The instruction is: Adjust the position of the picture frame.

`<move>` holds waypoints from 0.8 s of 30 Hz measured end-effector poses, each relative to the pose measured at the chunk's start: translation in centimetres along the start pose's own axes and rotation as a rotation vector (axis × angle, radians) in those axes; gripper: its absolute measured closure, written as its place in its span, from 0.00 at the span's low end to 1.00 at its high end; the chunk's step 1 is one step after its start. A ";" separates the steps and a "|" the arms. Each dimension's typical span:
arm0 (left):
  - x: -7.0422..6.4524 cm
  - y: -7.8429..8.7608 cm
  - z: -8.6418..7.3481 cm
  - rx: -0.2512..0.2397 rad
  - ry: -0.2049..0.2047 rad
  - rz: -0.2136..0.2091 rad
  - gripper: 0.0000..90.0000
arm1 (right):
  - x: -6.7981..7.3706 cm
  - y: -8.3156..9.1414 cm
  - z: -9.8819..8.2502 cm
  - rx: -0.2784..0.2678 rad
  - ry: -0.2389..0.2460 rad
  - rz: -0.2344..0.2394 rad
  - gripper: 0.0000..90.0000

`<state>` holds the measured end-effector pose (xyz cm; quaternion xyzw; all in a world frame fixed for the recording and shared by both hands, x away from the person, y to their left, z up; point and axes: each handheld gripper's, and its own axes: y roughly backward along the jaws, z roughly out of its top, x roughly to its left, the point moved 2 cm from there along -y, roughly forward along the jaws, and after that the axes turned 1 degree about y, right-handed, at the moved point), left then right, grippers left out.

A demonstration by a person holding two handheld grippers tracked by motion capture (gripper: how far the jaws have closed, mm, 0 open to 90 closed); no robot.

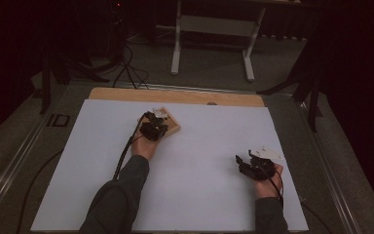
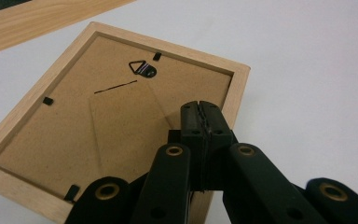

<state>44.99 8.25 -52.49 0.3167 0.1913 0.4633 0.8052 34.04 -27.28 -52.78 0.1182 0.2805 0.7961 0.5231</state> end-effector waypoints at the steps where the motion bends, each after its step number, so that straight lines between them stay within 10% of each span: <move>1: 0.0 0.0 0.0 0.002 -0.002 0.001 0.99 | 0.0 0.0 0.0 0.000 0.000 0.000 0.46; 24: -0.7 0.3 -0.5 -0.005 -0.001 -0.072 1.00 | 0.0 0.0 0.0 0.002 0.001 0.003 0.46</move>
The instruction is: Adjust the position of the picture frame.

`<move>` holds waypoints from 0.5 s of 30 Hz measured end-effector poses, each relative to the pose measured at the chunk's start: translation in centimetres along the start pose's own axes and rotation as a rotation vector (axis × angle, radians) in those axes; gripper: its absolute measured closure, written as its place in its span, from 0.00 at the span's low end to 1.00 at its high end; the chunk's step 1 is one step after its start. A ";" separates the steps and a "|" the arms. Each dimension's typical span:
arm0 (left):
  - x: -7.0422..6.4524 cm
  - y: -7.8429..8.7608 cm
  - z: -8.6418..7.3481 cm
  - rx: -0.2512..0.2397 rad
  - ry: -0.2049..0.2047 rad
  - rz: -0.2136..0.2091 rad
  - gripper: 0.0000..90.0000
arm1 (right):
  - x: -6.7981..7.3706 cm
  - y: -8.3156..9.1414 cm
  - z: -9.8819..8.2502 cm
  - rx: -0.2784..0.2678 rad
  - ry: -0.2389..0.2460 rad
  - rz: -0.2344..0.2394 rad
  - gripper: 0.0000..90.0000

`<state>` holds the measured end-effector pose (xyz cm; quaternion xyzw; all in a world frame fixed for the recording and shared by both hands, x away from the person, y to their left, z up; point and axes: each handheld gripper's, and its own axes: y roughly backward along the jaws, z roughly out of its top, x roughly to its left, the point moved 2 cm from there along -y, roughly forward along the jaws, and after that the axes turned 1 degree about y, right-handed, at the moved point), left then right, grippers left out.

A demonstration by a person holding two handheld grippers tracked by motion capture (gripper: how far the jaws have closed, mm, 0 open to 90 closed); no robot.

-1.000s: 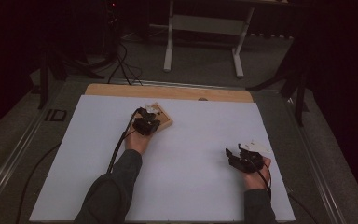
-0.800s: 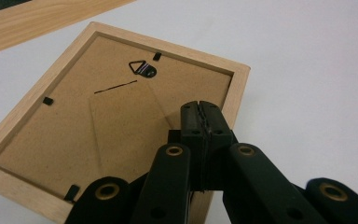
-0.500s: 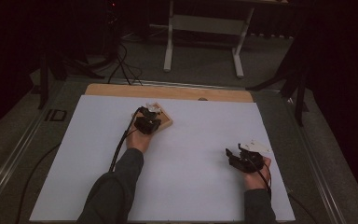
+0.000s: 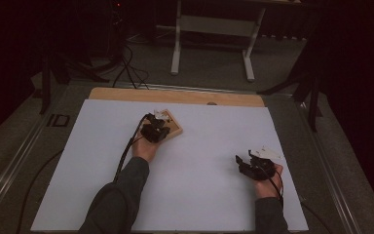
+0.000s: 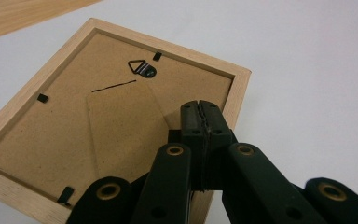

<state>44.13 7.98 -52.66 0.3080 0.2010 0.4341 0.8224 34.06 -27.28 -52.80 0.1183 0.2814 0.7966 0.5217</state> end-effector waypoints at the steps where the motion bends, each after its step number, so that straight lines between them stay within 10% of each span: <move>1: 0.0 0.0 0.0 -0.001 0.000 -0.003 1.00 | 0.0 0.0 0.0 0.001 0.000 0.000 0.46; 15: -1.2 0.4 -0.6 -0.008 -0.015 -0.054 1.00 | 0.1 0.0 0.0 0.002 0.004 0.003 0.46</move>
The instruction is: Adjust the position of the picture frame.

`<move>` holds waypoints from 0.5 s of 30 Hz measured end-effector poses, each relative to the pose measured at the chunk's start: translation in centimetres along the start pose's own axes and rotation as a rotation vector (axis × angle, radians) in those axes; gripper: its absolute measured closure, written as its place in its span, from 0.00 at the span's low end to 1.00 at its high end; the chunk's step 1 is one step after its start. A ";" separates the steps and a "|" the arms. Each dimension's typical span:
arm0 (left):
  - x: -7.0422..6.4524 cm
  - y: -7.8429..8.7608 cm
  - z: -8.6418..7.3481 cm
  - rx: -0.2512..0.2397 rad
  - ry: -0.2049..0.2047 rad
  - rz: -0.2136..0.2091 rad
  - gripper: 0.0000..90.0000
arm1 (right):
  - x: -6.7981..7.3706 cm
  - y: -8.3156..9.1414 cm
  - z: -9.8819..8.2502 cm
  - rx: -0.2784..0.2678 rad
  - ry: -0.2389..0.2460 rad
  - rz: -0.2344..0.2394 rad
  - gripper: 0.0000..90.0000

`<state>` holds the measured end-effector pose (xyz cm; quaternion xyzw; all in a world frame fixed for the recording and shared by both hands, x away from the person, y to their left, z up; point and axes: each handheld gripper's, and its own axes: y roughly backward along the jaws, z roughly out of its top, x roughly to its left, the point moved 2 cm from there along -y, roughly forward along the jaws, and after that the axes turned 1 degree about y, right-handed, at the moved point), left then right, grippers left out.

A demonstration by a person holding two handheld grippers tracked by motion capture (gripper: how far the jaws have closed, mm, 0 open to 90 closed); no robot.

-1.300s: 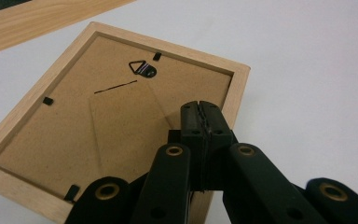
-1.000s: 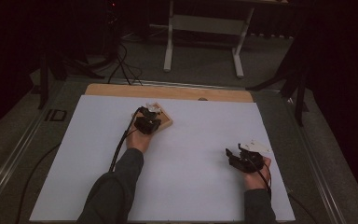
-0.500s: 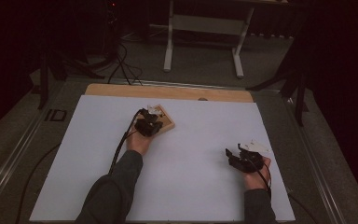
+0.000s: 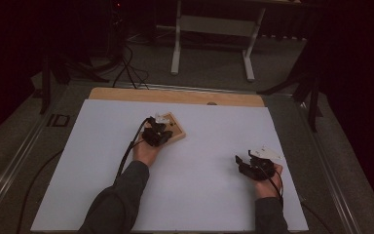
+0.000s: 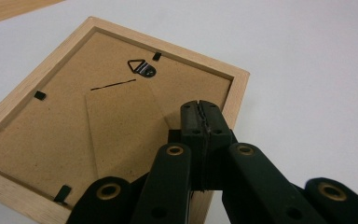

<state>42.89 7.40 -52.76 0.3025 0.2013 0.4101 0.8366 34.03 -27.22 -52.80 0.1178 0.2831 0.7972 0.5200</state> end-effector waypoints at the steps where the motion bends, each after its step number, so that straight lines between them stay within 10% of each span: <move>1: -0.1 0.0 0.0 0.000 -0.002 -0.004 1.00 | 0.0 0.0 0.0 0.000 -0.001 0.000 0.46; 15: -1.2 0.5 -0.6 0.000 -0.039 -0.046 1.00 | 0.0 0.0 0.0 0.001 0.003 0.002 0.46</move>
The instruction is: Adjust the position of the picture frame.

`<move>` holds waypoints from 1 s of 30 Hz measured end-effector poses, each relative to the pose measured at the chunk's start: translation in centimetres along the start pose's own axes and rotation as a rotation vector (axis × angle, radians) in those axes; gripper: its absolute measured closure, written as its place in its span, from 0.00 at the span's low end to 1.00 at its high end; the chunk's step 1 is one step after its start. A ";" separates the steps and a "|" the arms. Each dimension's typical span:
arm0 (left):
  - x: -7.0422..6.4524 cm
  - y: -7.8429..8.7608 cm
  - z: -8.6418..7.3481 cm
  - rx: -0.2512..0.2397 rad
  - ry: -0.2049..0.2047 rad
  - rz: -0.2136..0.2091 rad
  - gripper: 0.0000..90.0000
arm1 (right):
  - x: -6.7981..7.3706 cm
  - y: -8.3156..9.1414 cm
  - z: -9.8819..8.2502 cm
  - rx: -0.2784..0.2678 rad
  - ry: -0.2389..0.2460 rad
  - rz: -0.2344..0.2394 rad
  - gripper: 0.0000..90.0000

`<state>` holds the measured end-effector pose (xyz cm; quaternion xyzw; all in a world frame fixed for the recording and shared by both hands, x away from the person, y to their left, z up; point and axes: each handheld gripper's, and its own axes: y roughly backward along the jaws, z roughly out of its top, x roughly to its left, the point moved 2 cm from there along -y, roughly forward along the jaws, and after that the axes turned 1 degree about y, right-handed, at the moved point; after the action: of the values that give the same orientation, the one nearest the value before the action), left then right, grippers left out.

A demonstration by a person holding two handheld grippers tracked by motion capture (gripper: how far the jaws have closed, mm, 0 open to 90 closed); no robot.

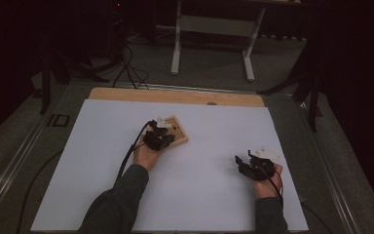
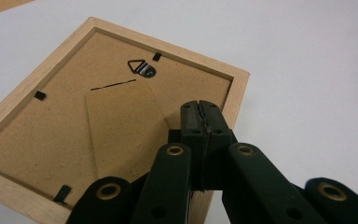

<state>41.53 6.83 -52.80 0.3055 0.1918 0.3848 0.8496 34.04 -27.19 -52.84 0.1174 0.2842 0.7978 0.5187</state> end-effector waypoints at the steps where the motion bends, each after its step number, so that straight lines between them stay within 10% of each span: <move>1: -0.1 0.0 -0.1 0.000 -0.003 -0.003 1.00 | 0.0 0.0 0.0 0.000 0.000 0.000 0.46; 30: -2.9 1.2 -1.6 0.005 -0.065 -0.098 1.00 | 0.1 0.0 0.0 0.002 0.006 0.003 0.46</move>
<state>38.17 5.82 -52.90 0.3100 0.1799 0.3322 0.8725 33.99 -27.09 -52.84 0.1160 0.2865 0.7987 0.5163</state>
